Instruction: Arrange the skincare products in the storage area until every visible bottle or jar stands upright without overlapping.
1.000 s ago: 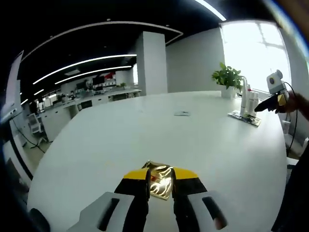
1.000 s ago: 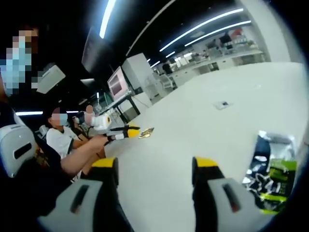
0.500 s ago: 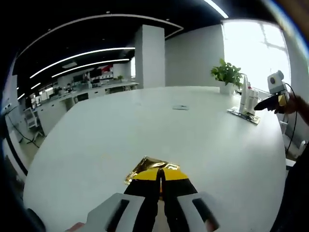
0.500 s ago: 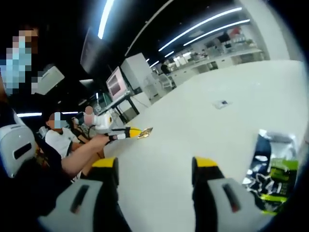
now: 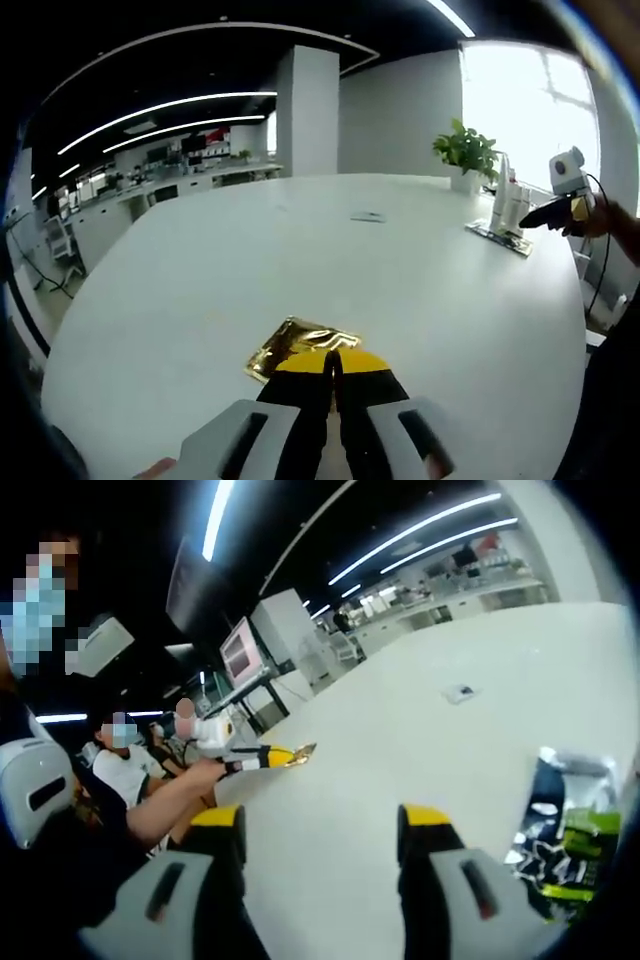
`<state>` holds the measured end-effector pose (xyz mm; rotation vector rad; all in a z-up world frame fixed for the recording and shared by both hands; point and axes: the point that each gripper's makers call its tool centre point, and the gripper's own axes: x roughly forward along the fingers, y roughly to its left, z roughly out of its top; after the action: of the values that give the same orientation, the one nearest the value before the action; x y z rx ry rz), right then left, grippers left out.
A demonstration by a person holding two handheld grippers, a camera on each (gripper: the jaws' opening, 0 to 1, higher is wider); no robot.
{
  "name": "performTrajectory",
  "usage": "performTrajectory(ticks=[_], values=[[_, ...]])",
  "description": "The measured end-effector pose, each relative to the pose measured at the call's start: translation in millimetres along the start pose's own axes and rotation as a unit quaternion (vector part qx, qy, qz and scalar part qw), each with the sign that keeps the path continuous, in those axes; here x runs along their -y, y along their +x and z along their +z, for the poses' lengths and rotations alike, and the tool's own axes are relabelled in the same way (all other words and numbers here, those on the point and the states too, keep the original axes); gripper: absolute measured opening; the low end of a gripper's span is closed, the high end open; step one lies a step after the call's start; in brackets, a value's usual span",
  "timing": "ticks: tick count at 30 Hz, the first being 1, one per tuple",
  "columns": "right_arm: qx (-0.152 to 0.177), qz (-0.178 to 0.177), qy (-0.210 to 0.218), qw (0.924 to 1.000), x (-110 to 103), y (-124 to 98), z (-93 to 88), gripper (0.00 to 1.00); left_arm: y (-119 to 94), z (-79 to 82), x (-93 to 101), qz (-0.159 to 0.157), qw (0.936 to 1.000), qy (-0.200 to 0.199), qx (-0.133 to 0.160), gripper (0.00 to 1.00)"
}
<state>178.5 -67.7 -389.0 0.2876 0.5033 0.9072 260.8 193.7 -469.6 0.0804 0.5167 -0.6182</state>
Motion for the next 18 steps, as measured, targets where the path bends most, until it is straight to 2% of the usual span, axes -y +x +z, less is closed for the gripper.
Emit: performTrajectory(ticks=[6,8,9,18], values=[[-0.002,0.0,0.0,1.0,1,0,-0.3,0.62,1,-5.1,0.8,0.0,0.9999,0.001,-0.011,0.0],[-0.004,0.0,-0.001,1.0,1,1,0.0,0.62,2,-12.1,0.0,0.003,0.9996,0.007,-0.028,0.0],[-0.004,0.001,-0.001,1.0,0,2,0.3,0.62,3,-10.4,1.1,0.002,0.9997,0.012,-0.02,0.0],[-0.015,0.004,-0.005,0.9999,1,16,2.7,0.62,-4,-9.8,5.9,-0.01,0.9997,0.013,-0.017,0.0]])
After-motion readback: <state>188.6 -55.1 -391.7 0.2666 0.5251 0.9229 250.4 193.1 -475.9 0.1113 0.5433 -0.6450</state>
